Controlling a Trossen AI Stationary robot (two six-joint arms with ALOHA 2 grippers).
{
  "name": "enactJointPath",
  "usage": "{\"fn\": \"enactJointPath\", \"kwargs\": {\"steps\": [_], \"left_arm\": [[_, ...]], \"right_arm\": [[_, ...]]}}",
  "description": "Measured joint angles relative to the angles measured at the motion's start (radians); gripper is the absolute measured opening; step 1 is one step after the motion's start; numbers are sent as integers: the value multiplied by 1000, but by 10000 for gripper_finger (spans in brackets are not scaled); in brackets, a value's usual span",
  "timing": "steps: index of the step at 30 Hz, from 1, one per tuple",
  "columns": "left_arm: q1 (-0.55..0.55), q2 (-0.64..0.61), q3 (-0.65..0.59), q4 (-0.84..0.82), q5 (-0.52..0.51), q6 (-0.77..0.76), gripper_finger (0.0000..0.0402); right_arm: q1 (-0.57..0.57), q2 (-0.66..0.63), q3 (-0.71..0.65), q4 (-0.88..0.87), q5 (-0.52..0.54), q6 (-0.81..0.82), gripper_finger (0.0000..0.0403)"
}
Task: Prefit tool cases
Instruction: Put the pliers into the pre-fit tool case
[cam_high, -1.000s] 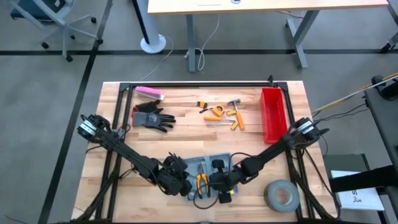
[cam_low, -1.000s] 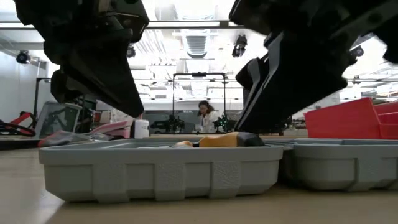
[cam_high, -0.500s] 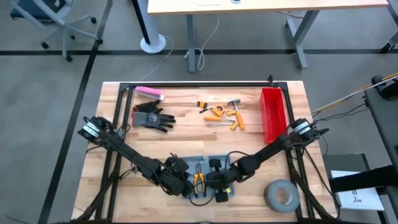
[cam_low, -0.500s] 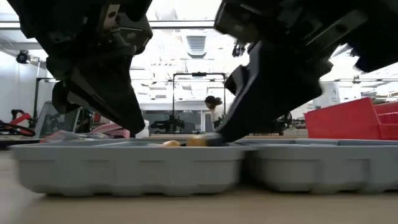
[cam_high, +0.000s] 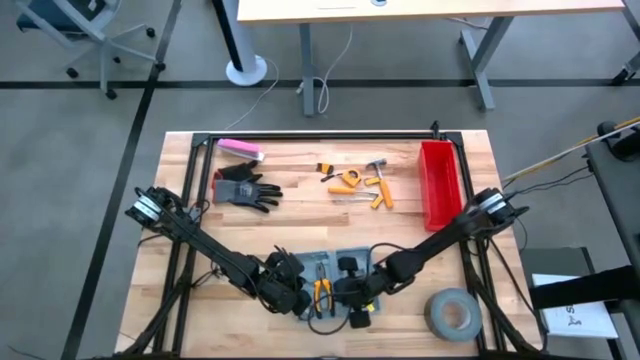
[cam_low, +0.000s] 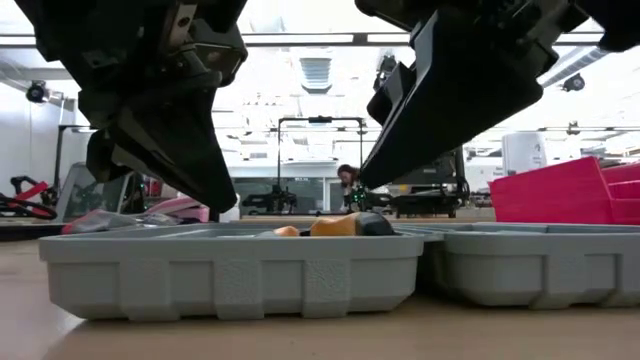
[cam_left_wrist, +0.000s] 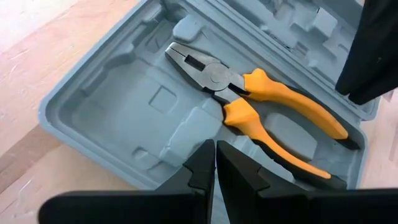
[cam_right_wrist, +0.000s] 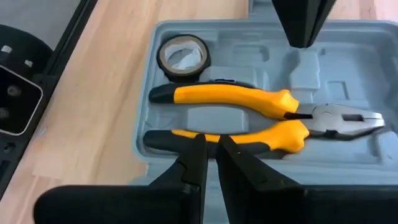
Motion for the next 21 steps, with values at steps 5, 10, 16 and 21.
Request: {"fn": "enactJointPath", "kwargs": {"steps": [5,10,16,21], "left_arm": [[0,0,0,1,0,3,20],[0,0,0,8,-2,3,20],[0,0,0,12,-6,3,20],[-1,0,0,15,-7,11,20]], "right_arm": [[-17,53,2,60,-4,-18,18],[-28,73,8,72,-5,-7,18],[-22,51,6,47,-4,-2,18],[-16,15,3,27,-3,-2,18]]}}
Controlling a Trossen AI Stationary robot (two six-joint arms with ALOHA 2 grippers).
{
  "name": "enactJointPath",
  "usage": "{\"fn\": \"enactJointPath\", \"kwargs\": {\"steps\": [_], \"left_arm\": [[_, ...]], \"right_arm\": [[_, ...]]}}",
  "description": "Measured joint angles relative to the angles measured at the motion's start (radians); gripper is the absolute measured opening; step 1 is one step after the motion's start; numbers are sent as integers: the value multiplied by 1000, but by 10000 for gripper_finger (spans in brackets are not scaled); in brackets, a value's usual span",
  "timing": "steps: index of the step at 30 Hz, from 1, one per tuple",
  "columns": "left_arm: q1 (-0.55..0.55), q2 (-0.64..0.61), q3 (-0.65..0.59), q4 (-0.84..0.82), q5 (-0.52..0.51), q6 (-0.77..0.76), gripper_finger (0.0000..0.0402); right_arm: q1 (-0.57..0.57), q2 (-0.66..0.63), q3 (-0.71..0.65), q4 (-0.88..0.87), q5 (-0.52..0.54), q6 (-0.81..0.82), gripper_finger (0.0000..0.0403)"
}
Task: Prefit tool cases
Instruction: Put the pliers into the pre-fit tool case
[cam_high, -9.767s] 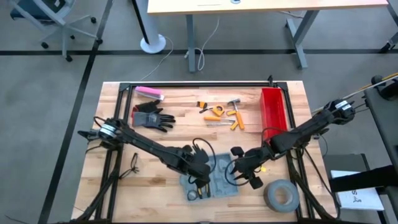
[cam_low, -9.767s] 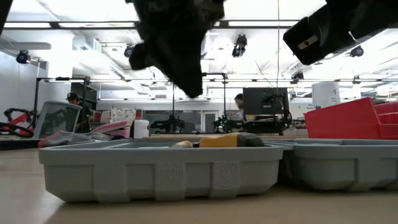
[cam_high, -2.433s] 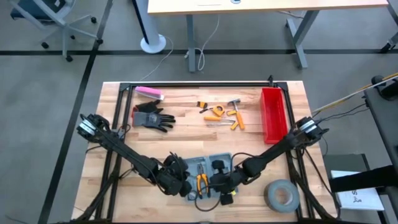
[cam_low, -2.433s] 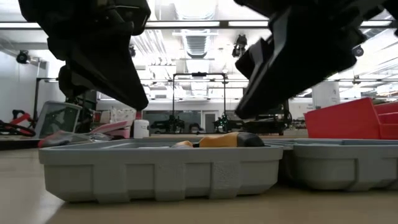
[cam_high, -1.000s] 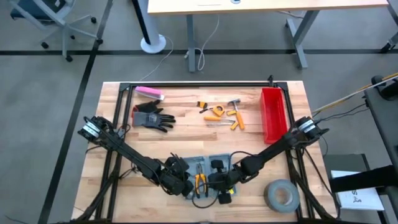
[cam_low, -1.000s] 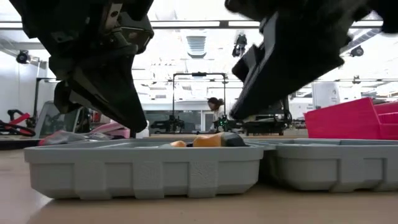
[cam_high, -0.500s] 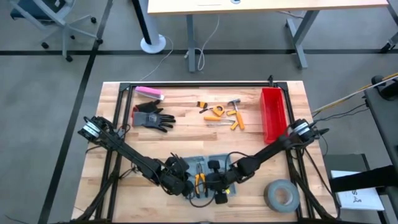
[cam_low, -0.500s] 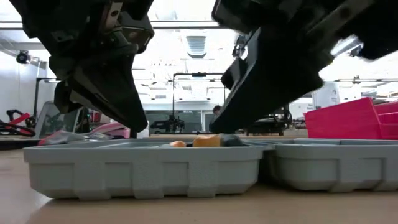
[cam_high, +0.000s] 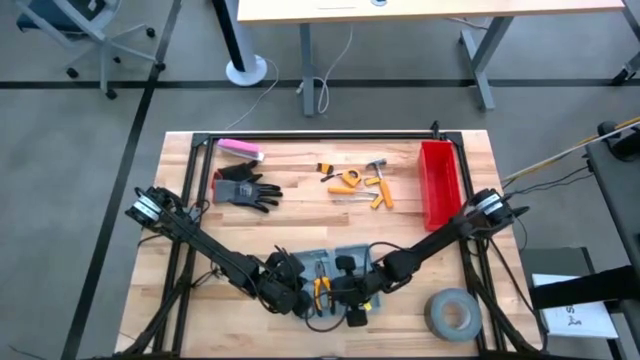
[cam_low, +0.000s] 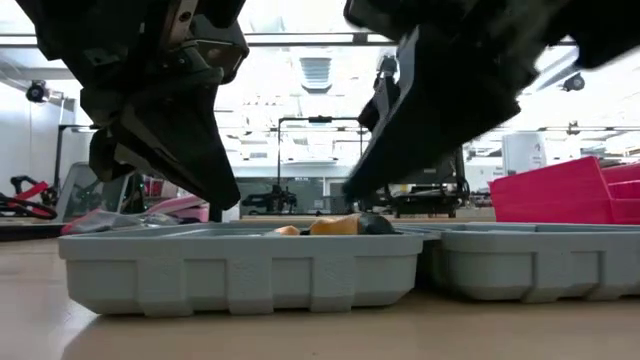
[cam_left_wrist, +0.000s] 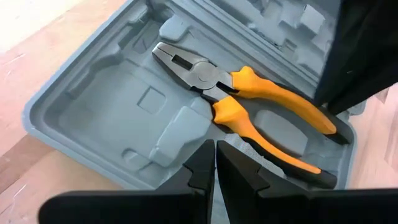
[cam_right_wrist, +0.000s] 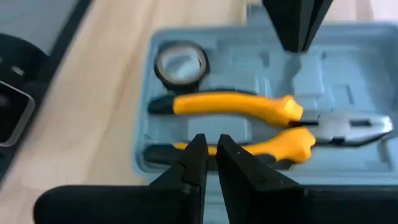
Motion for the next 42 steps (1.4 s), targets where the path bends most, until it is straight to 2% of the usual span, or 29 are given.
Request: {"fn": "enactJointPath", "kwargs": {"steps": [8,18,34,38,42], "left_arm": [[0,0,0,5,-2,3,20],[1,0,0,28,-5,19,20],[1,0,0,34,-5,19,20],[1,0,0,34,-5,19,20],[1,0,0,34,-5,19,20]], "right_arm": [[0,-16,1,-7,26,-6,18],[-18,62,5,32,-7,0,18],[-16,-28,-1,-19,52,-27,18],[-16,-25,-1,-15,43,-27,18],[-21,8,-1,-28,-12,-4,18]]}}
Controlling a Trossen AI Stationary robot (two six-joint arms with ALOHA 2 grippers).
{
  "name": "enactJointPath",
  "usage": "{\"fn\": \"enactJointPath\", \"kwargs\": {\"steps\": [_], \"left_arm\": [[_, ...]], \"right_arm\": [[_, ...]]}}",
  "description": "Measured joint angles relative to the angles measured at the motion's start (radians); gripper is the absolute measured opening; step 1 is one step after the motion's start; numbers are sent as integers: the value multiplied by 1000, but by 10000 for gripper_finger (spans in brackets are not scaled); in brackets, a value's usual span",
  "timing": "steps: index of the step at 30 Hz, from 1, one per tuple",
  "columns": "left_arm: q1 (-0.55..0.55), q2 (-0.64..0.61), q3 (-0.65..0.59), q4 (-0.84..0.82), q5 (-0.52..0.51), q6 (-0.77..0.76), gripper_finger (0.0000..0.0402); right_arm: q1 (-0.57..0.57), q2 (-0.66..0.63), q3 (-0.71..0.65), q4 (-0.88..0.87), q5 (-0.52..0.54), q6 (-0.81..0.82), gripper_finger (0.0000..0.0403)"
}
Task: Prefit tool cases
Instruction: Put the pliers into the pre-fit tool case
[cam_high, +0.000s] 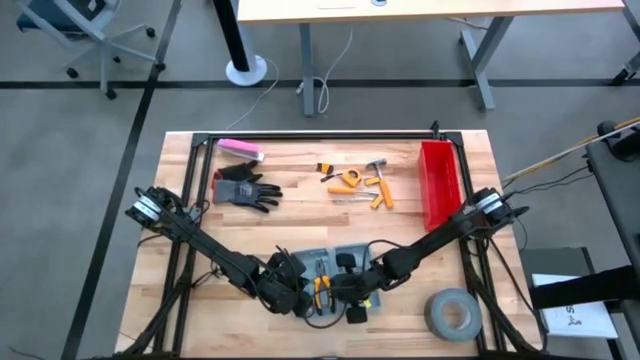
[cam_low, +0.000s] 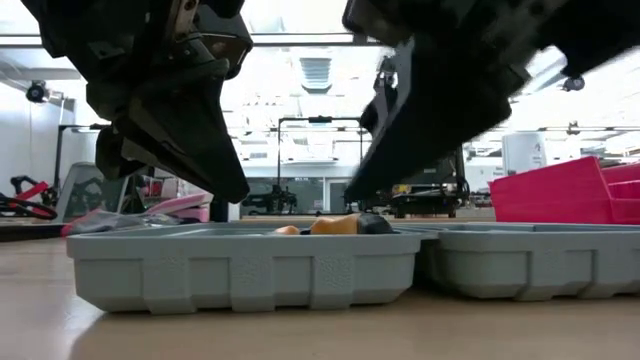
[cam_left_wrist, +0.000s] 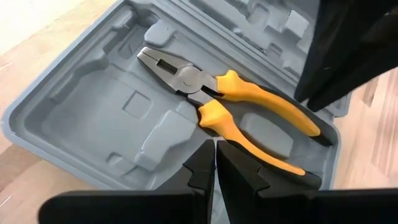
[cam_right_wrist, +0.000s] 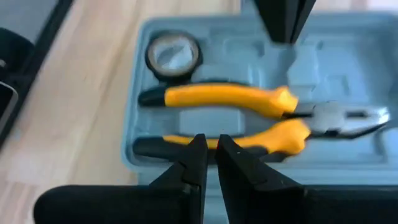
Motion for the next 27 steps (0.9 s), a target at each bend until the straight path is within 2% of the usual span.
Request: {"fn": "enactJointPath", "kwargs": {"steps": [7,27], "left_arm": [[0,0,0,2,0,0,20],[0,0,2,66,0,45,20]], "right_arm": [[-10,51,6,19,-13,8,18],[-15,69,4,4,-15,4,18]]}}
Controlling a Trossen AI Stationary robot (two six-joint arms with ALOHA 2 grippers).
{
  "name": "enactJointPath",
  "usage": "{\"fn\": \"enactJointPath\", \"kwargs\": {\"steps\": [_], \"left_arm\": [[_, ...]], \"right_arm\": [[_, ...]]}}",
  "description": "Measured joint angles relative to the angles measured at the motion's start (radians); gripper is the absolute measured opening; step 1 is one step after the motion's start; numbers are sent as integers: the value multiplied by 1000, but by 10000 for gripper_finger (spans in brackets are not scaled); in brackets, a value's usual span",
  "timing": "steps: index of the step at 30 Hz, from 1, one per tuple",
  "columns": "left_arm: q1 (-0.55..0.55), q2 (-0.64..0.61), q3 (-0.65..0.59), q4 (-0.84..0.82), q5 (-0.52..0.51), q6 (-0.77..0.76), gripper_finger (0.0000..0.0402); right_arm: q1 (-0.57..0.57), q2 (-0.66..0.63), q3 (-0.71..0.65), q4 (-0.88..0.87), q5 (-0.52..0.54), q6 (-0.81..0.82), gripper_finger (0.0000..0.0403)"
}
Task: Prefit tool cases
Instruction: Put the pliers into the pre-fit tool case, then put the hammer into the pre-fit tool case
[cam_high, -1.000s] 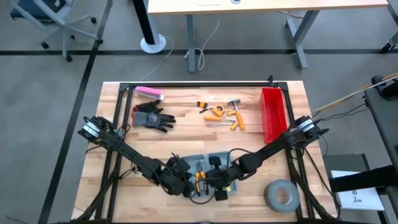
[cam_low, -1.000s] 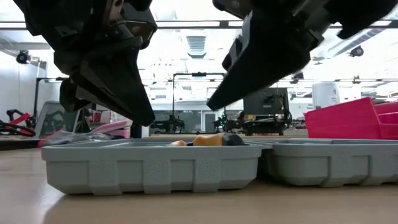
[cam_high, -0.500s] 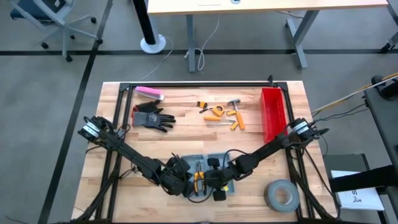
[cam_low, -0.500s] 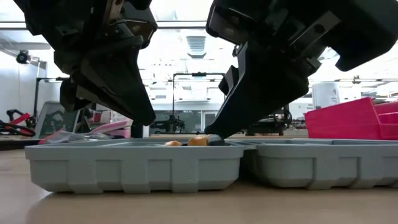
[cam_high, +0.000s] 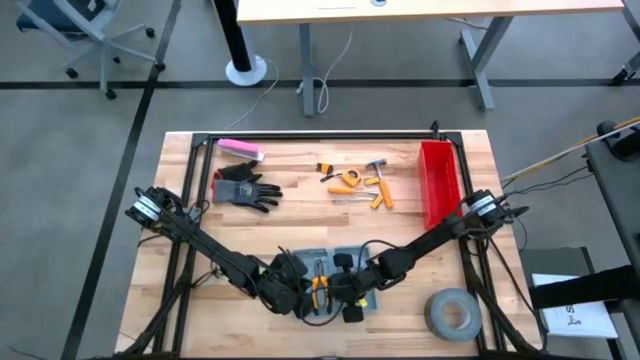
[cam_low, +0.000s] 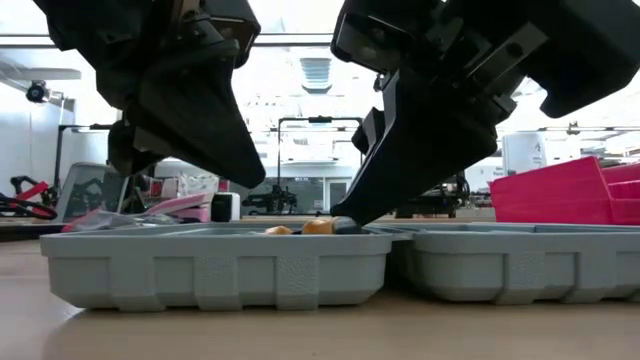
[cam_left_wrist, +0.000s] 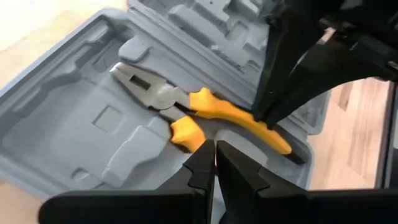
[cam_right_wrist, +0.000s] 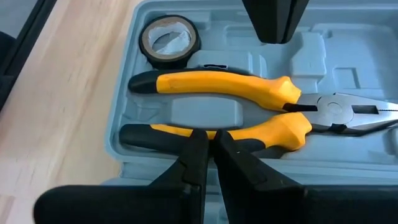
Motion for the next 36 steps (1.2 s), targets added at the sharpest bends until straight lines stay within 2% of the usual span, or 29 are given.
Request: {"fn": "enactJointPath", "kwargs": {"steps": [8,25,36], "left_arm": [[0,0,0,2,0,5,20],[0,0,1,6,3,8,20],[0,-3,1,22,3,37,20]], "right_arm": [[0,7,0,2,-4,3,18],[3,-165,-7,-80,38,-16,18],[-2,-266,-4,-232,169,-29,18]]}}
